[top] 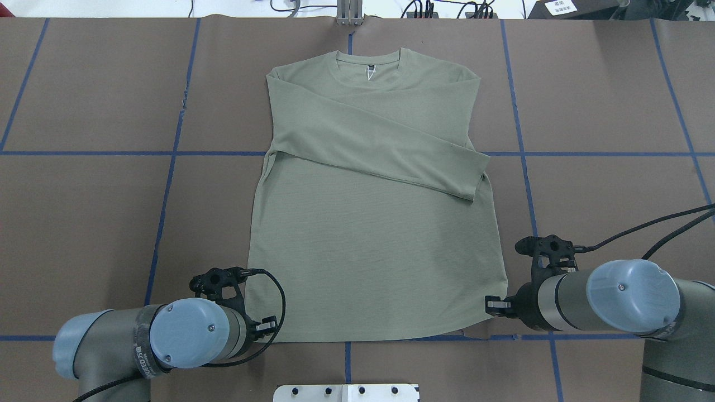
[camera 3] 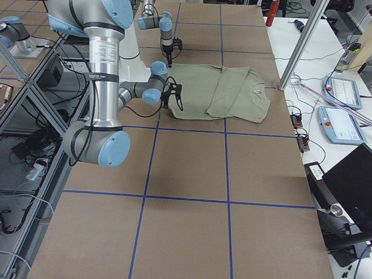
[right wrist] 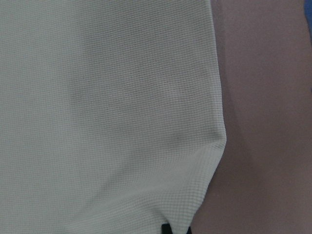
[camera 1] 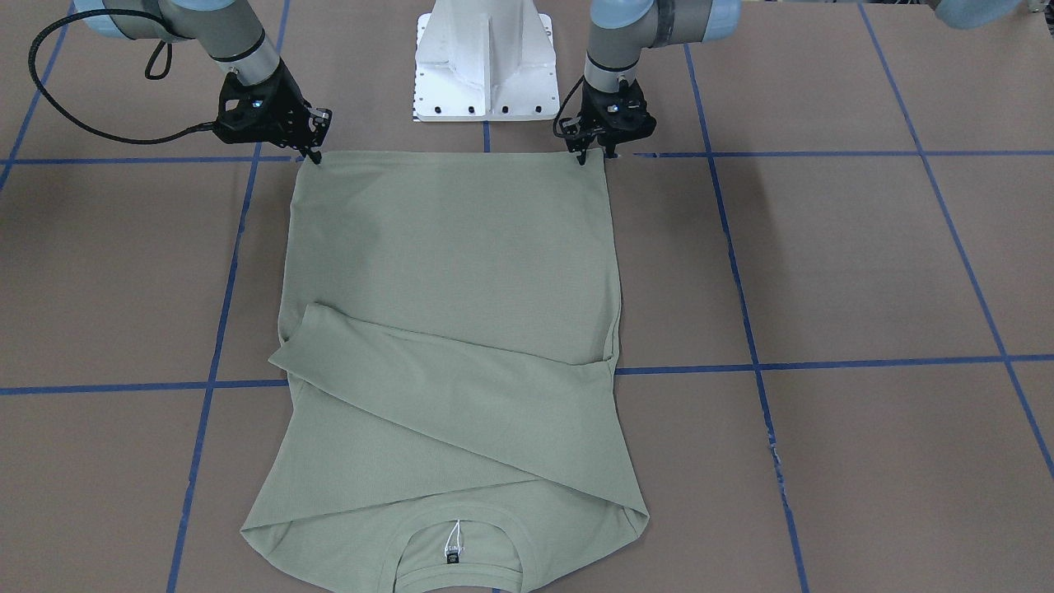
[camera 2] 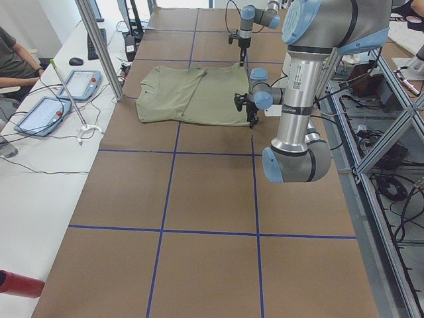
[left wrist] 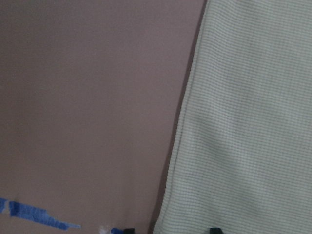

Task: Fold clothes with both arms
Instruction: 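Hold both hem corners and begin lifting them, then lift both hem corners and carry them over the shirt toward the collar, then lower the hem onto the collar and open both grippers, then grasp the folded shirt's side edge with the right gripper and drag it nearer the robot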

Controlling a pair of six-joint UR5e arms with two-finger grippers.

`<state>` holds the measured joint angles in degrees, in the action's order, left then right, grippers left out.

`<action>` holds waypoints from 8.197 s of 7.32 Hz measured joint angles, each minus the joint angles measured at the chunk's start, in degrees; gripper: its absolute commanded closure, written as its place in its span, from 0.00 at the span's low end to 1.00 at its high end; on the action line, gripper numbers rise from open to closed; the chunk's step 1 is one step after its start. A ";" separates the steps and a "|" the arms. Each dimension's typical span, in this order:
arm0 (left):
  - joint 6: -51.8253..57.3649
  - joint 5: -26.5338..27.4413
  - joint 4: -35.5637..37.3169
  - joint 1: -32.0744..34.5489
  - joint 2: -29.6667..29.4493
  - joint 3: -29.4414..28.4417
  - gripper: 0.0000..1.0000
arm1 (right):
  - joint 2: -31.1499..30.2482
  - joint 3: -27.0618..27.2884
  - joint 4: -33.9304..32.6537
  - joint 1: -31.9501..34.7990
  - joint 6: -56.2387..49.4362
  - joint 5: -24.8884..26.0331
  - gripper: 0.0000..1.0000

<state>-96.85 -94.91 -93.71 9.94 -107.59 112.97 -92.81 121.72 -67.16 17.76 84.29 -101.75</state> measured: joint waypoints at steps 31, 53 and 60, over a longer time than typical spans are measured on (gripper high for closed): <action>16.80 -8.61 -2.50 32.34 -14.69 -9.75 1.00 | 30.67 -26.67 0.02 36.55 -1.12 -26.94 1.00; 10.54 -7.85 -22.76 35.24 -23.68 -38.33 0.00 | 36.71 -46.48 12.08 34.61 -2.44 -20.61 0.00; 9.84 -7.77 -22.04 35.24 -23.05 -35.11 0.00 | 15.69 -25.20 13.45 20.68 0.90 -12.77 0.00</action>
<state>-87.01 -102.68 -115.75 45.18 -130.64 77.86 -77.12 96.52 -53.72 38.43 85.18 -114.52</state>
